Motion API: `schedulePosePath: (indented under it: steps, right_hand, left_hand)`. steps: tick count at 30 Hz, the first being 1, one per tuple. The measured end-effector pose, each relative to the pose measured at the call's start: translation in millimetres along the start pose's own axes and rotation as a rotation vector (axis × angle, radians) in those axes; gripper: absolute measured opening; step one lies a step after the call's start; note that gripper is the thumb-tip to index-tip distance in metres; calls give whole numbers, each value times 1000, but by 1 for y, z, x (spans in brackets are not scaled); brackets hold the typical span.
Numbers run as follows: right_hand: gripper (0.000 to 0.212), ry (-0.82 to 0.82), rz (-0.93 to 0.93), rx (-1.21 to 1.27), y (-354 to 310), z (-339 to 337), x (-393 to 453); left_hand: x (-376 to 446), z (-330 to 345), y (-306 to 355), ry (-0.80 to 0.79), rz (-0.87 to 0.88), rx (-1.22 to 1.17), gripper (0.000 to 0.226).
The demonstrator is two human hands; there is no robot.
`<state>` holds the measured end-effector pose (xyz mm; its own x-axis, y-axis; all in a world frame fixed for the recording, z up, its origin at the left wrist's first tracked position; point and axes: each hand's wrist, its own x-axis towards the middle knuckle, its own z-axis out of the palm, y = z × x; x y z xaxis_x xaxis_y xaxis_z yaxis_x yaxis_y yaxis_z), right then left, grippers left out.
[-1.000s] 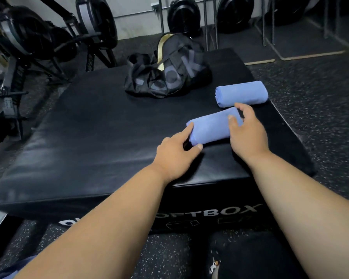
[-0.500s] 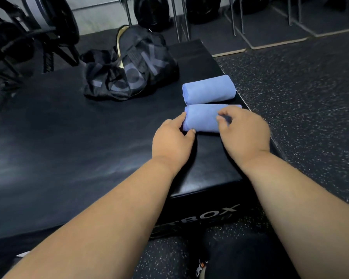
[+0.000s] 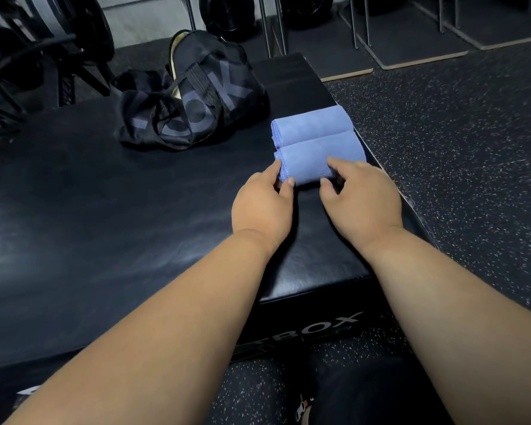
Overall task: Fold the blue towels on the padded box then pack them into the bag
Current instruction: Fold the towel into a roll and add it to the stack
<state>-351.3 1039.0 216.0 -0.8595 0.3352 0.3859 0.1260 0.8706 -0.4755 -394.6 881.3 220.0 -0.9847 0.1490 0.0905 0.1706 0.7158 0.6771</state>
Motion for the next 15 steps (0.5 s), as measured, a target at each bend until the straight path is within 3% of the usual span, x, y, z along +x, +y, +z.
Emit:
schedulePosePath:
  steps: [4, 9, 15]
  right_hand:
    - [43, -22, -5, 29, -3, 0, -3]
    - [32, -115, -106, 60, -24, 5, -13]
    - [39, -297, -220, 144, -85, 16, -37]
  left_hand:
    - [-1, -1, 3, 15, -35, -84, 44]
    - [-10, -14, -10, -81, -112, -243, 80]
    - [-57, -65, -43, -69, -156, -369, 50]
